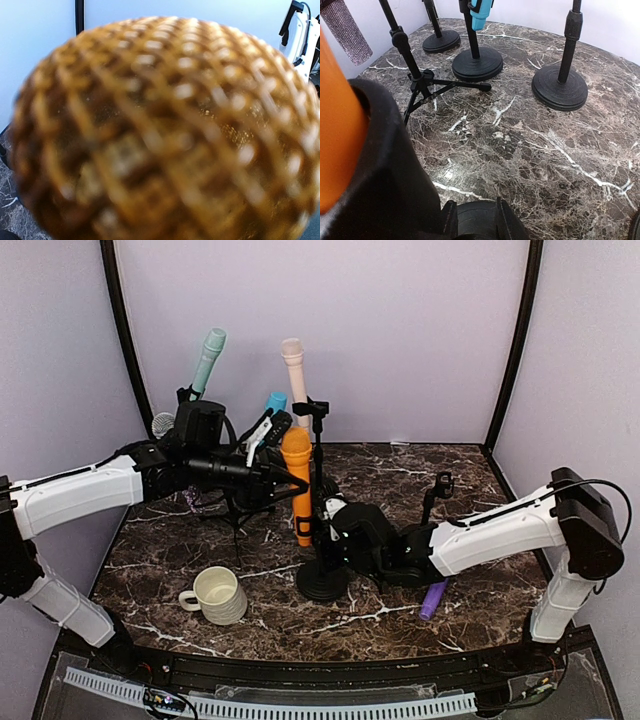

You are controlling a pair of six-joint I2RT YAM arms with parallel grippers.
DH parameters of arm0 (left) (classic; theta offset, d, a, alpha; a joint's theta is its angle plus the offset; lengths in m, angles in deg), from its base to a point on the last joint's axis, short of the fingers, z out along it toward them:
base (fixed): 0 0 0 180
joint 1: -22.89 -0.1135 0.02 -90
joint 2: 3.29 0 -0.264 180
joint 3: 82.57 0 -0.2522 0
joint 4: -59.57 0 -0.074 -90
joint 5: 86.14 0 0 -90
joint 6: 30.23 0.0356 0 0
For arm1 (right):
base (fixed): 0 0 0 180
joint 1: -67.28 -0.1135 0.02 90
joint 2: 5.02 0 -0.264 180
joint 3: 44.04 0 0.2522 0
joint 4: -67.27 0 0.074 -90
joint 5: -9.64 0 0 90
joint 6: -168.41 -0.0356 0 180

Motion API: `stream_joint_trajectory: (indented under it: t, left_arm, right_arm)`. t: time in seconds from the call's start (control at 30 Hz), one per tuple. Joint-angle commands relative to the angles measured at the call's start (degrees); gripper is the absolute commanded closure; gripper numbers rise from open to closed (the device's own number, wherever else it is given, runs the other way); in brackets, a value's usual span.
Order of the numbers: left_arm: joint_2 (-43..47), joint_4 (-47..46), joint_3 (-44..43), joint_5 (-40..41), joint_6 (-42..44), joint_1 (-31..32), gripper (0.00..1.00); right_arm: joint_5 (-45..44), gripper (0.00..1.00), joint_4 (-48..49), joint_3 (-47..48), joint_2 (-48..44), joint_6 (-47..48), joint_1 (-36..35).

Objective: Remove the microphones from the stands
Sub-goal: Remove the microphone from the microphone stand.

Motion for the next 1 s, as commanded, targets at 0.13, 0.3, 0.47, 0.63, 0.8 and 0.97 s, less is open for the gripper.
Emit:
stream_joint_trajectory:
  t: [0.13,0.3,0.47,0.63,0.8,0.97]
  left_arm:
    - [2.8,-3.7,-4.3,-4.0,-0.2,-1.1,1.0]
    - [4.3,-6.0,-2.3,-6.1,1.2,-1.1,1.0]
    - [6.5,-8.3,0.8,-8.7,3.8,-1.0,1.0]
    - [8.2,-8.4,1.7,-8.3,6.0,-0.9,1.0]
    - [9.0,-8.3,2.1,-8.6,6.7,-0.5,1.0]
    - [9.6,-8.4,2.0,-8.4,6.8,-0.5,1.0]
  right_arm:
    - [-5.6,1.0,-13.1,-2.9,2.6,1.2,0.4]
    - [-7.0,1.0,-15.5,-1.4,3.4,-0.5,0.5]
    - [-8.0,1.0,-19.3,0.7,4.1,-3.5,1.3]
    - [-6.1,1.0,-21.1,1.1,4.0,-6.7,3.8]
    - [-6.4,1.0,-23.2,2.1,4.9,-7.4,5.0]
    - [-6.1,1.0,-23.2,2.0,5.4,-7.6,4.9]
